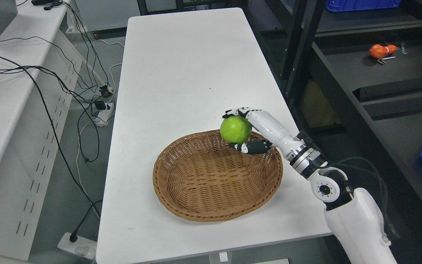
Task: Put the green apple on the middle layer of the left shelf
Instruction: 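Lift the green apple up out of the basket with the right hand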
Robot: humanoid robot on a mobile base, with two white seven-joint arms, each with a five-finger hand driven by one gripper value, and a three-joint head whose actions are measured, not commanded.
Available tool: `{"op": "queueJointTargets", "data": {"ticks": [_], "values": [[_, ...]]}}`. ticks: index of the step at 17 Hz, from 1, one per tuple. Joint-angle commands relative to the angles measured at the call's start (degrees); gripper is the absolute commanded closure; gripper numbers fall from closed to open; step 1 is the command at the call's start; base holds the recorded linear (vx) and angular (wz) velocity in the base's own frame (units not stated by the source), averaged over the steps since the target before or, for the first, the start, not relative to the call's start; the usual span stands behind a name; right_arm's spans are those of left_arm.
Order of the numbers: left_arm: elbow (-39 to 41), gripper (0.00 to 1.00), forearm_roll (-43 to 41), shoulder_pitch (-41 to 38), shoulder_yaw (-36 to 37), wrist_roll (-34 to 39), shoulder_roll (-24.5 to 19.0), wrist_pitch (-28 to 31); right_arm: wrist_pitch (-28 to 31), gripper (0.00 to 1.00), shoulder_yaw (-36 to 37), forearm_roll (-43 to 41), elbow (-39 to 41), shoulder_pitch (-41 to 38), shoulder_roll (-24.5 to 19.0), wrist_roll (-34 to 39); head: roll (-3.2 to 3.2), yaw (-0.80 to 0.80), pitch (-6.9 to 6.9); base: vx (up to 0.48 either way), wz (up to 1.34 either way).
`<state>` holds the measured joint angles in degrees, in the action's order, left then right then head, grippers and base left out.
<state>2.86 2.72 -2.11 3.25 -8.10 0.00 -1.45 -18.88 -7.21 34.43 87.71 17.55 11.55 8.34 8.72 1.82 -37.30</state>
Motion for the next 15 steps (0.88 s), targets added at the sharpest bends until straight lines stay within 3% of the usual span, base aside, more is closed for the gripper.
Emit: {"op": "queueJointTargets", "data": {"ticks": [1, 4, 15], "values": [[0.04, 0.00, 0.00, 0.00, 0.00, 0.02, -1.00, 0.04, 2.53, 0.99, 18.54, -0.77, 3.08, -3.04, -3.82, -13.31, 0.00, 0.00, 0.00, 0.000, 0.02], [0.04, 0.00, 0.00, 0.00, 0.00, 0.02, -1.00, 0.04, 2.71, 0.99, 19.25, -0.86, 3.78, -5.24, -4.34, -17.47, 0.00, 0.00, 0.00, 0.000, 0.01], [-0.04, 0.00, 0.00, 0.00, 0.00, 0.02, -1.00, 0.04, 2.71, 0.99, 18.72, -0.95, 4.75, -6.65, -5.31, -17.30, 0.00, 0.00, 0.00, -0.095, 0.04]]}}
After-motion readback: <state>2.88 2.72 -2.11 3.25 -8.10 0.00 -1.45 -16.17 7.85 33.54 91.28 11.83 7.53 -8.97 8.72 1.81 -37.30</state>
